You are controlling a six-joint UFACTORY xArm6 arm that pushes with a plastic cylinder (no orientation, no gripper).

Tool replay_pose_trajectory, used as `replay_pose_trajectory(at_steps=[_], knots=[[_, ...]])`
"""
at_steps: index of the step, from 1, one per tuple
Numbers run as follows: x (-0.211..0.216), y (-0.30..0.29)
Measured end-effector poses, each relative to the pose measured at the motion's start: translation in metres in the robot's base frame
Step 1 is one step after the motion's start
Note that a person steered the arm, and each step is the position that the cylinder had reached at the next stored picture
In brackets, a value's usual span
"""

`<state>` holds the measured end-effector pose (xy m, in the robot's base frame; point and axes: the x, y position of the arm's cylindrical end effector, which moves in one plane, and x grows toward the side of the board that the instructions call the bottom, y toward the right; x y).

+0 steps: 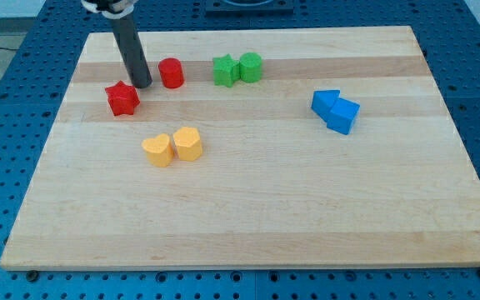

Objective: Place red circle and red star at the top left side of the board

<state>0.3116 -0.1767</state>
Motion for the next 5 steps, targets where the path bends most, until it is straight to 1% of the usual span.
replay_pose_trajectory(at_steps=[1,2,3,4,5], knots=[[-0.012,0.004],[-0.012,0.029],[-0.008,0.025],[0.014,0.030],[0.023,0.033]])
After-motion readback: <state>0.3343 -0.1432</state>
